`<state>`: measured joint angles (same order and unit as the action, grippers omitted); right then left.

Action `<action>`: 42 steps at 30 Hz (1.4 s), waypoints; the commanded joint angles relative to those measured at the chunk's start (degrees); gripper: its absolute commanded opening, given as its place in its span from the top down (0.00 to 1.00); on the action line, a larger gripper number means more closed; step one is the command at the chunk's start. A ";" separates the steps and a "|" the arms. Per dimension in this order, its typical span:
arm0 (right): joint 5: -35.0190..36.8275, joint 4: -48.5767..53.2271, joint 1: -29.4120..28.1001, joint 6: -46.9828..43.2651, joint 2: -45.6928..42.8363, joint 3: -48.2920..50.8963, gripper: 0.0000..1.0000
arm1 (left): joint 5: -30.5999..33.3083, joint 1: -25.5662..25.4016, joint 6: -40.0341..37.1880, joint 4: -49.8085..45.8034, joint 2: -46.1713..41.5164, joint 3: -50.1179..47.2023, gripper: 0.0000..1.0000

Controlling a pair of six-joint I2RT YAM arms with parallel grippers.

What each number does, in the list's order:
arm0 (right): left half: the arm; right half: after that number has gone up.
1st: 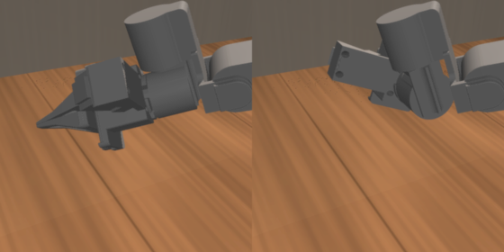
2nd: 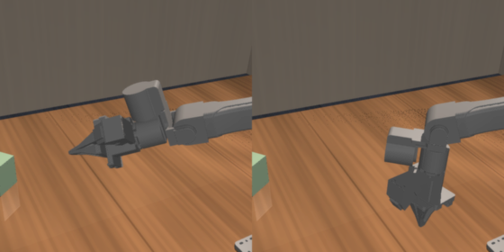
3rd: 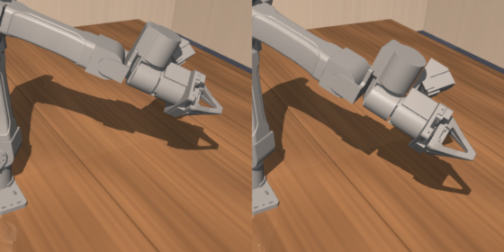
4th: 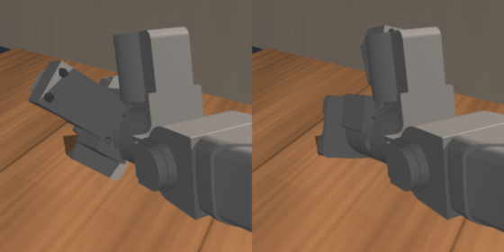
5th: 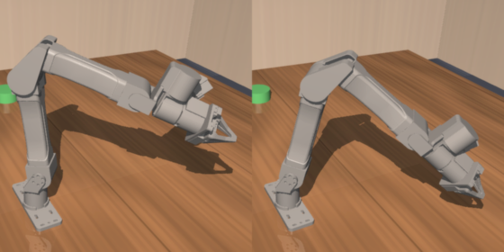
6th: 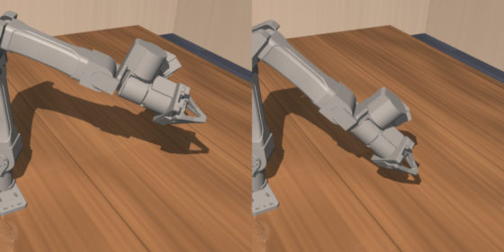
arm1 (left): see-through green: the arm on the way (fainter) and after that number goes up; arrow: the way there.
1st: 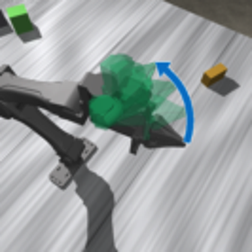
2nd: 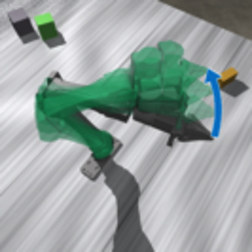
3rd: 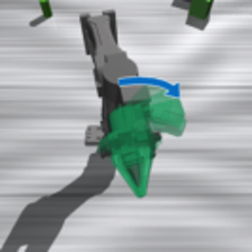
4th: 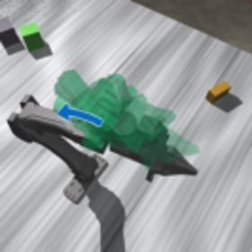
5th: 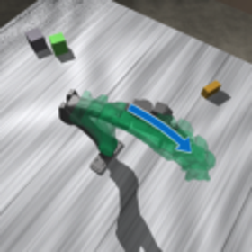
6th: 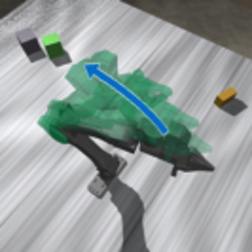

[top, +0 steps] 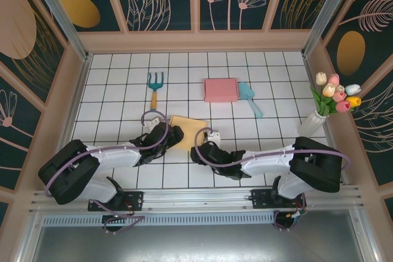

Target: Fold the paper box

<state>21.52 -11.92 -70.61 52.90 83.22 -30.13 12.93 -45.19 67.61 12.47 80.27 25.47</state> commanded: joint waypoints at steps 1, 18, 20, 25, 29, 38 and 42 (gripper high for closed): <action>-0.55 -2.82 -0.43 0.12 0.57 -1.44 0.49 | 1.40 0.01 -0.25 -3.09 1.99 -0.69 0.24; 0.27 -1.93 -0.55 -1.84 0.97 -2.05 0.63 | 1.31 0.01 -0.31 -2.64 3.58 -0.15 0.23; -0.19 -2.36 -0.62 -2.36 1.07 -2.19 0.68 | 1.22 -0.01 -0.30 -2.69 3.76 -0.02 0.24; -0.87 -3.28 -0.83 -2.84 1.27 -2.54 0.68 | 1.12 0.01 -0.29 -2.56 3.93 0.01 0.23; -0.10 -2.56 -0.82 -3.14 1.67 -2.82 0.67 | 1.19 0.01 -0.40 -2.54 3.97 0.02 0.23; 1.60 -2.76 -0.85 -5.75 3.85 -2.82 0.67 | 1.32 -0.01 -0.45 -2.34 4.17 -0.11 0.23; 3.02 -2.51 -1.18 -6.59 5.14 -3.10 0.67 | 1.40 -0.03 -0.63 -2.32 4.54 -0.07 0.23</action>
<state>23.90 -12.75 -71.00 48.18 86.52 -31.73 14.24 -45.34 67.59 13.72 81.78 26.00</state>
